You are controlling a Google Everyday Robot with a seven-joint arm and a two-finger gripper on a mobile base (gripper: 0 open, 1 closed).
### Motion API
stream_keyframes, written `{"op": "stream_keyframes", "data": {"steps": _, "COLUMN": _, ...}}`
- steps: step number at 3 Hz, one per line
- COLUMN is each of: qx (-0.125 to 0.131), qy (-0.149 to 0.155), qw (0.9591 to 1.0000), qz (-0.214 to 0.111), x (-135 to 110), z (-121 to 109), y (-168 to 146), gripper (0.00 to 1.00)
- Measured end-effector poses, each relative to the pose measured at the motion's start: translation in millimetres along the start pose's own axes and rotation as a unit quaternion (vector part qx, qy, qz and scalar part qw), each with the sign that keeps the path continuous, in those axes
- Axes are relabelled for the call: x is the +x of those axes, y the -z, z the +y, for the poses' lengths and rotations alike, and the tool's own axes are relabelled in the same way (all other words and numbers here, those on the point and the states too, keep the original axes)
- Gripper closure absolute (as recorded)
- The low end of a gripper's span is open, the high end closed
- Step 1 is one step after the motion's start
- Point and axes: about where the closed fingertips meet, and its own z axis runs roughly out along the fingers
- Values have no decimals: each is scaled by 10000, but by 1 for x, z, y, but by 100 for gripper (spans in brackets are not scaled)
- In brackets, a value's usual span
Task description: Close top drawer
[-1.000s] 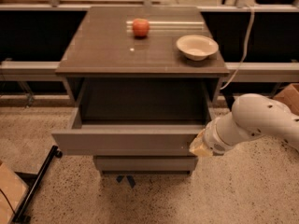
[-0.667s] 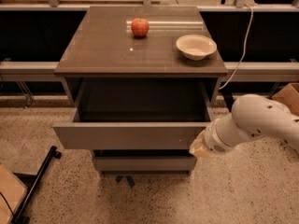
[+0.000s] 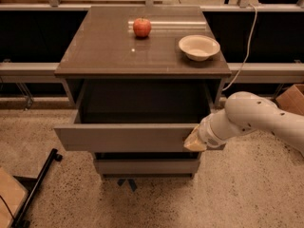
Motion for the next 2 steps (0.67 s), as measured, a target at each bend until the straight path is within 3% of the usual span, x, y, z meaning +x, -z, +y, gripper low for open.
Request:
{"op": "stream_keyframes", "data": {"steps": 1, "qx": 16, "qy": 67, "qw": 10000, "qz": -39, "x": -2, "z": -7, "y": -5, "gripper": 100}}
{"op": "stream_keyframes", "data": {"steps": 2, "qx": 113, "qy": 200, "qw": 9994, "qz": -274, "x": -21, "z": -43, "y": -22, "gripper": 100}}
